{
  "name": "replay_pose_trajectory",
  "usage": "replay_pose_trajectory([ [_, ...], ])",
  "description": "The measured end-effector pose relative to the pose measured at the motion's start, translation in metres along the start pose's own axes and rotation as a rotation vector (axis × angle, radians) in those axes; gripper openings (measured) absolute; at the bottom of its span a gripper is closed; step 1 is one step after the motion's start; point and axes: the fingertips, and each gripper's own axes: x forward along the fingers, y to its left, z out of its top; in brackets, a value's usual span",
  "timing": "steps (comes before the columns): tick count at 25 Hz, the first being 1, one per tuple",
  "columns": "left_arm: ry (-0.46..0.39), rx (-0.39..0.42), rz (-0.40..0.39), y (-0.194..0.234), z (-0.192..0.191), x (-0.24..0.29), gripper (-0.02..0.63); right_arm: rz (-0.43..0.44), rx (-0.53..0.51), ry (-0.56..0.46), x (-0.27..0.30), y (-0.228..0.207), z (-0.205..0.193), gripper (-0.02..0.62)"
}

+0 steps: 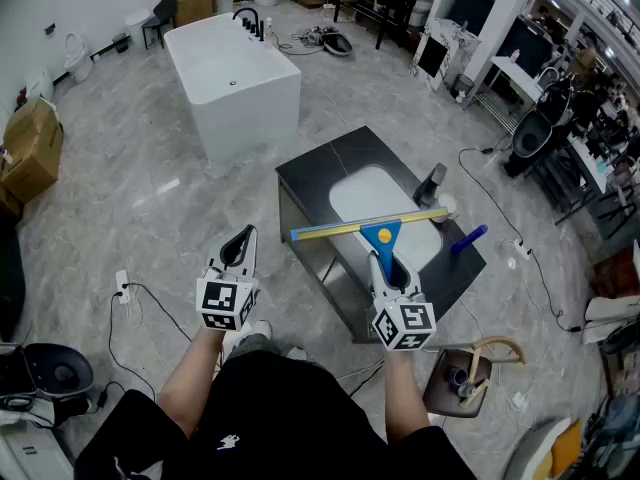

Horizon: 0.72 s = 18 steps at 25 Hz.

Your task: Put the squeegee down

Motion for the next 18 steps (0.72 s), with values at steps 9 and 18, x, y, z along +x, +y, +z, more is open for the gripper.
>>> replay_pose_trajectory([
  [9, -0.007, 0.009, 0.001, -0.008, 0.006, -0.005, 0.003, 0.027, 0.02, -0.03, -0.012, 0.001, 0.007, 0.129],
  [18, -0.015, 0.03, 0.008, -0.012, 0.007, -0.007, 0.003, 0.043, 0.03, -0.046, -0.012, -0.007, 0.01, 0.13],
])
